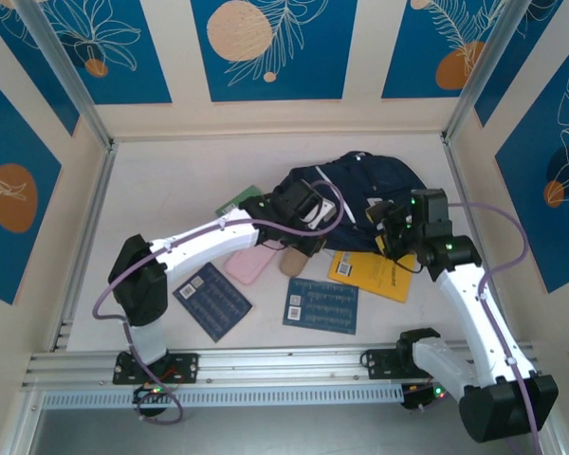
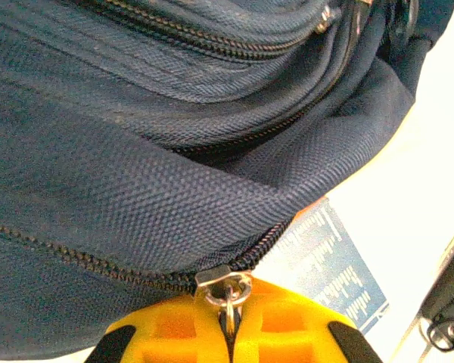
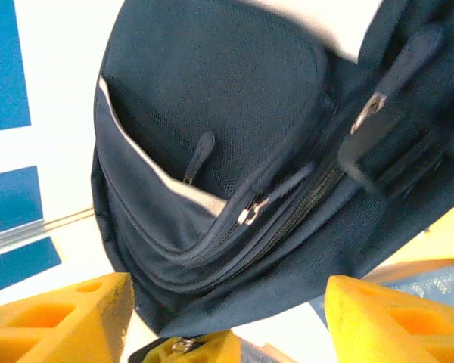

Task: Pack the student bag

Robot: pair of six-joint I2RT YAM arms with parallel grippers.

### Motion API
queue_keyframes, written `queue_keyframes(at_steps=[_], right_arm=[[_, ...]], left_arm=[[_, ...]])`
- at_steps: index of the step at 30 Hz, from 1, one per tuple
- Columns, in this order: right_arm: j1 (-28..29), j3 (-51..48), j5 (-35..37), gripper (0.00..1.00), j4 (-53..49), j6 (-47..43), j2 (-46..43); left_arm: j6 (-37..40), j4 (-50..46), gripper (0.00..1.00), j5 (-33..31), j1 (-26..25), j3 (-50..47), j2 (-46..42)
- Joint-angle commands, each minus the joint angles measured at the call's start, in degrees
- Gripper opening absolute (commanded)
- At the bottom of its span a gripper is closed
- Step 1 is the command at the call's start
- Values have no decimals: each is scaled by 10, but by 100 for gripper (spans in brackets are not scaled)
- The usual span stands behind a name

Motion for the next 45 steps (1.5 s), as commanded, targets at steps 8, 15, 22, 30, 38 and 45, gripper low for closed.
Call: queue_keyframes(at_steps=[8,15,22,30,38,45], right_arm=[[52,-146,-15,83,85,131,-55],[61,-167,27,81,192,146,-16],[49,-168,27,59,286,96,50],[26,-149,10,7,286,48,89],[-15,-152,-3,0,243,7,65],[-36,-140,-24,0,222,-29,66]], left_arm=[[-40,-11,0,-23,-18,-7,-48],[-52,5,0,-9,-30,-22,-57],[-54,10,0,-7,-36,-40,-67],[-55,21,0,2,-38,-53,-67],[-29,-19,0,-37,-28,-53,-58],[-30,-24,0,-35,-13,-83,-79]])
